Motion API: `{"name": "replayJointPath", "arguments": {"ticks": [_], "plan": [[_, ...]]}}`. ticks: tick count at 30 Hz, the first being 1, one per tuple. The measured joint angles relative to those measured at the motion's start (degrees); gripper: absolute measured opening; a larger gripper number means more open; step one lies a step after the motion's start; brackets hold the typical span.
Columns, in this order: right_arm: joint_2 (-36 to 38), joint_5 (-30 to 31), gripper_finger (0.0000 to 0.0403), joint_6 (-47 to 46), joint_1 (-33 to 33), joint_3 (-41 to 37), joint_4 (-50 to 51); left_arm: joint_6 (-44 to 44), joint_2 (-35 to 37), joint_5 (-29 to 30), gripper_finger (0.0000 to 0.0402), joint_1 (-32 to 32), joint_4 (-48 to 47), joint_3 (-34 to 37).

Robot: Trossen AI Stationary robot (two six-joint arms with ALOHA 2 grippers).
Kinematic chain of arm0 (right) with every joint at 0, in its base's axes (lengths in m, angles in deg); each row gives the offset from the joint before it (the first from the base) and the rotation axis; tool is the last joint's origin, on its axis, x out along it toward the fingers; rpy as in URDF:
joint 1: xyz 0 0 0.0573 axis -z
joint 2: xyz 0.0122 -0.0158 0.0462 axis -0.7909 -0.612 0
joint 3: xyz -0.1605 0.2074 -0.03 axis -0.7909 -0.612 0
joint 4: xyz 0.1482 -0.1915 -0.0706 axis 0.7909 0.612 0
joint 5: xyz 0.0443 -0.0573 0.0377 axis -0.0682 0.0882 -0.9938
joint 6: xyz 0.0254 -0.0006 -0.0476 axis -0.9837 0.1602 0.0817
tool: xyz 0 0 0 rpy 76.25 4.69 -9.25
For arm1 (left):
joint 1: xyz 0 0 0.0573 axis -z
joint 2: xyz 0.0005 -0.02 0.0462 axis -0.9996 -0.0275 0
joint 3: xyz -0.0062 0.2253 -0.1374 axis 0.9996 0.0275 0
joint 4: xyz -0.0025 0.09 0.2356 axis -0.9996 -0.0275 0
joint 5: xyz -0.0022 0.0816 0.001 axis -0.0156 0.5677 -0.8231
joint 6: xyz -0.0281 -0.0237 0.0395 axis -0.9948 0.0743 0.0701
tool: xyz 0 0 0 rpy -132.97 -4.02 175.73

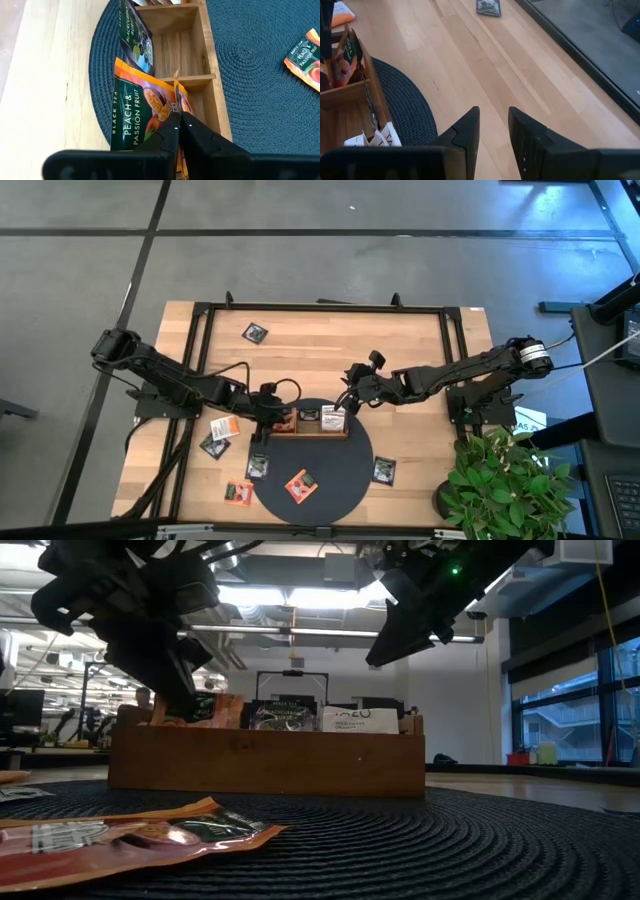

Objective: Pick & Place Tea
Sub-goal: Put the orange tea bag into the left section of the wooden organizer, then put the black tea bag into the middle section of the wooden organizer

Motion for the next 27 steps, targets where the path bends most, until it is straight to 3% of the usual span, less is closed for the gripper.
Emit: {"name": "replayJointPath", "arguments": {"ticks": [18,27], "plan": [[0.0,-0.09,0.0105,0.0,-0.01,0.0,0.37,0.19,2.98,0.09,0.0051,0.0,-1.96,0.0],[0.0,-0.07,0.0105,0.09,-0.02,0.0,0.39,0.86,6.41,2.95,0.0048,-1.1,-2.37,0.0]]}}
